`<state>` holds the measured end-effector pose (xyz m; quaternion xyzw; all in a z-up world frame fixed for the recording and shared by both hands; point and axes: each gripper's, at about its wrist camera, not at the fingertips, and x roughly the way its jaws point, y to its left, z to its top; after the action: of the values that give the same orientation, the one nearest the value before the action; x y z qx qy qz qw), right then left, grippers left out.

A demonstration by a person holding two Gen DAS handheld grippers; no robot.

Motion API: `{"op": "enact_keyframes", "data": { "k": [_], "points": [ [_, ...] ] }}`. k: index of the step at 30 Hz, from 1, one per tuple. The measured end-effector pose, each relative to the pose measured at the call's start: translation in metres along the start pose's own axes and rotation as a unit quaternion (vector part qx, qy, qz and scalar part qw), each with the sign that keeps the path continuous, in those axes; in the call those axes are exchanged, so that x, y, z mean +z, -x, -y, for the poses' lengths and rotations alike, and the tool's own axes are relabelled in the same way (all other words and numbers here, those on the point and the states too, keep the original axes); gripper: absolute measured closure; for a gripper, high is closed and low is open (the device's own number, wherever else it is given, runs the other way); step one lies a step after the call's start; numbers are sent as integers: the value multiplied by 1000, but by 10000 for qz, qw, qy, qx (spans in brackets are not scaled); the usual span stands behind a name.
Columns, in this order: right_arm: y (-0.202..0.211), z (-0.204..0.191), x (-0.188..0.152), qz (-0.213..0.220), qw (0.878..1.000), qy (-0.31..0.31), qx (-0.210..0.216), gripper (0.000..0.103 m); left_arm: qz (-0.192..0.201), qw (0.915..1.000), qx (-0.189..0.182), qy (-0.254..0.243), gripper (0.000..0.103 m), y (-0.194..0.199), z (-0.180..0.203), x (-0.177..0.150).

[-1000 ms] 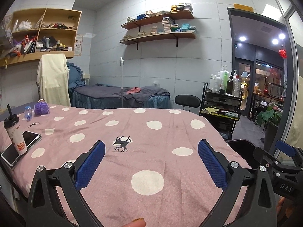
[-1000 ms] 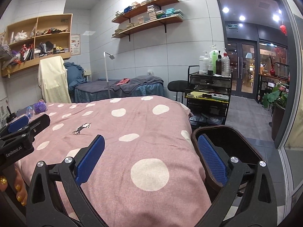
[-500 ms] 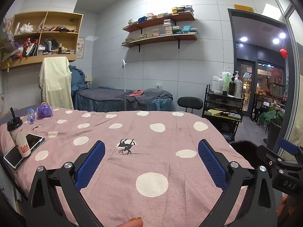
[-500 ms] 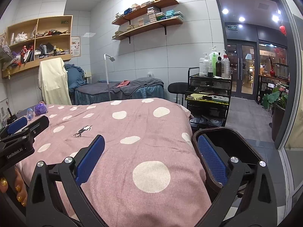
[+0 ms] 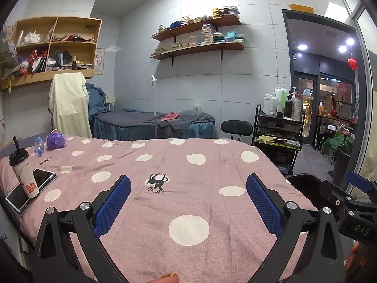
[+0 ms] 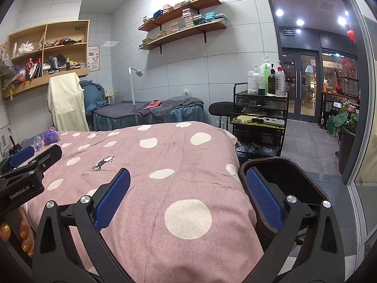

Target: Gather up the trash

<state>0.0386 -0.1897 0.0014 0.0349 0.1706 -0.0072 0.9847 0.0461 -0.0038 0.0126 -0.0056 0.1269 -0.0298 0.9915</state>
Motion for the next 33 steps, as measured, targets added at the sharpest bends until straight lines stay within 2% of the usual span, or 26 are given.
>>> {"op": "enact_keyframes", "data": {
  "k": [33],
  "points": [
    [0, 4, -3, 3, 10000, -87, -34, 6, 33, 10000, 6, -69, 6, 1, 4, 3]
  ]
}}
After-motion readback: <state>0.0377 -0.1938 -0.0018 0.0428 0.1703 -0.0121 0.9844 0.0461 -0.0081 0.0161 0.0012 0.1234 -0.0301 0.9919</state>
